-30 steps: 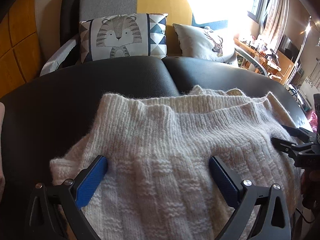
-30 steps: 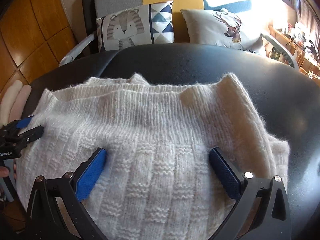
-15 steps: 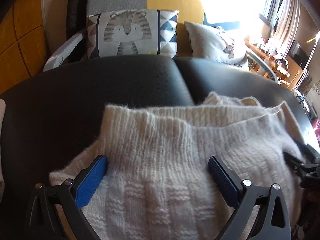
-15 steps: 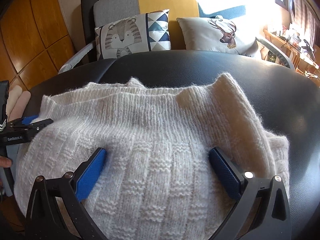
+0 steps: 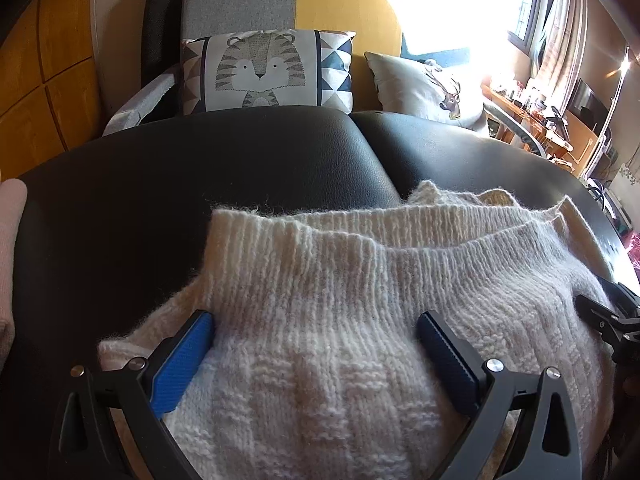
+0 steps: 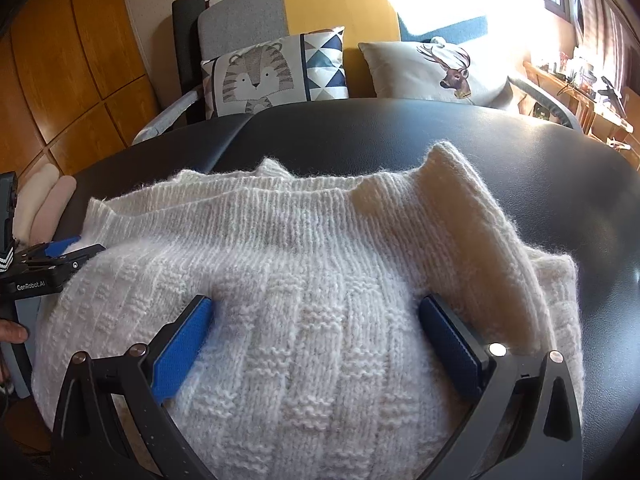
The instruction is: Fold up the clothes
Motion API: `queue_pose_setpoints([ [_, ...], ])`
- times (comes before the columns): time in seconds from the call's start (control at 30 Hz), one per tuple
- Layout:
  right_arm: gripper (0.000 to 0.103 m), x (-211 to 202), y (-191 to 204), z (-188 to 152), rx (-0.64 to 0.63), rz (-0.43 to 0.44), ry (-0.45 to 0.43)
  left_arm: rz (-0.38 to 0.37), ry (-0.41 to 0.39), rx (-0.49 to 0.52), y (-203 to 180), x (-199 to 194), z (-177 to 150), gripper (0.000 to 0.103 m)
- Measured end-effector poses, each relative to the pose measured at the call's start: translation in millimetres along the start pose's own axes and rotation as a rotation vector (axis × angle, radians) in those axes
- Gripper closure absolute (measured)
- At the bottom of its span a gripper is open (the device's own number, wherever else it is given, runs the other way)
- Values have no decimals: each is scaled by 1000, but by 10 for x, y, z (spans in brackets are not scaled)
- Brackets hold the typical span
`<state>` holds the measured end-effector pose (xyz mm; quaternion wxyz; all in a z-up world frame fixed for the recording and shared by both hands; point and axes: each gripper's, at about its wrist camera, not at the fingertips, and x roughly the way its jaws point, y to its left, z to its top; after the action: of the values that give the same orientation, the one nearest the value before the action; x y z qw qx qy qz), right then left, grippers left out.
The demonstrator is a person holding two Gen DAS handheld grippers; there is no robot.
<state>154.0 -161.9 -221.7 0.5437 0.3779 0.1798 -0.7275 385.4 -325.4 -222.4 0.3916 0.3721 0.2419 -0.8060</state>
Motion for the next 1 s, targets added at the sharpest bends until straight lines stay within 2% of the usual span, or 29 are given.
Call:
queue_pose_setpoints([
  [0.17,0,-61,111,-89,-18,-14,-4,5,0,-10,59,-103,-130,0],
  [1.0,0,-48,125,-94,-15,-9,-12,-17,7,-15,102,-102,-108,0],
])
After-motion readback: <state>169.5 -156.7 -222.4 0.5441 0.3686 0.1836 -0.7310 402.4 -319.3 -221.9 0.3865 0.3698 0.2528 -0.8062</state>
